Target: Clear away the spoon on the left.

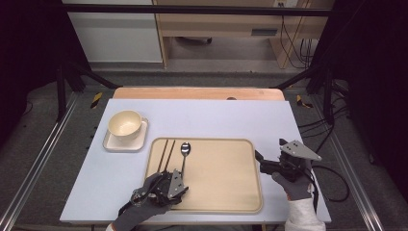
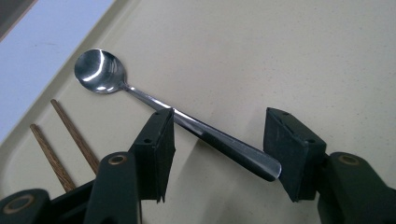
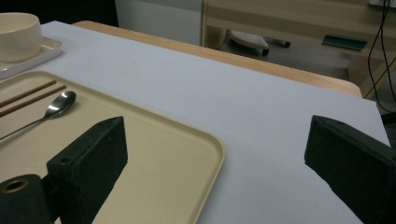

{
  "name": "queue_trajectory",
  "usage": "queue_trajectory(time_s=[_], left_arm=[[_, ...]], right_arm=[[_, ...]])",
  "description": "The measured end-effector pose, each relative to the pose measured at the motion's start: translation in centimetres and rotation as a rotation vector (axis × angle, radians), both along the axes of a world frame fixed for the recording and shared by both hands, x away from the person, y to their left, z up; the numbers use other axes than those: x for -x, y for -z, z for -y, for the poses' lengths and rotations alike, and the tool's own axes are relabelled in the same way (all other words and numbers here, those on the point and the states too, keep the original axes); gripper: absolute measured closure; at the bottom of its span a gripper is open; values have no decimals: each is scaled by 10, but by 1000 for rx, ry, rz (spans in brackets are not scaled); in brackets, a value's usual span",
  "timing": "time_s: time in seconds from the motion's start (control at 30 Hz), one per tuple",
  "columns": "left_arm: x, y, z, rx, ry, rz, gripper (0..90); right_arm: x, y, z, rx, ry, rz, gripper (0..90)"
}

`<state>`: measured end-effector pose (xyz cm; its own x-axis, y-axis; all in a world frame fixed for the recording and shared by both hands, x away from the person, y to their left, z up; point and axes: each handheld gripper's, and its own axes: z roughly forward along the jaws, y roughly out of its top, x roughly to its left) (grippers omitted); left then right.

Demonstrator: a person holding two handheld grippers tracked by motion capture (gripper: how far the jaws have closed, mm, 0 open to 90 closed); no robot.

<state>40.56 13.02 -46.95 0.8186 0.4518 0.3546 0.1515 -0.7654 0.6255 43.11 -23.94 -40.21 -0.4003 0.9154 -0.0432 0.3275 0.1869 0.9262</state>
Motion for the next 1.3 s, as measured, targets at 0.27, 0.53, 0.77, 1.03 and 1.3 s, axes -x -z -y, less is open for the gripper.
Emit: queue_trajectory(time_s=[0.27,0.53,0.77,1.03,1.3], left_arm=[[1,-4,-1,24,7,-12,394],[0,-16,-8,97,-3,-26,385],[-5,-29,-21,188,-53,-20,365],[-10,-40,-35,249,-105,-8,345],[-16,-51,-52,309,-165,18,301]], right_arm=[[0,0,0,4,0,-1,62],[0,0,0,2,0,-2,61],[0,0,0,4,1,-2,60],[-1,0,0,2,5,-2,59],[-1,0,1,1,9,-3,59]])
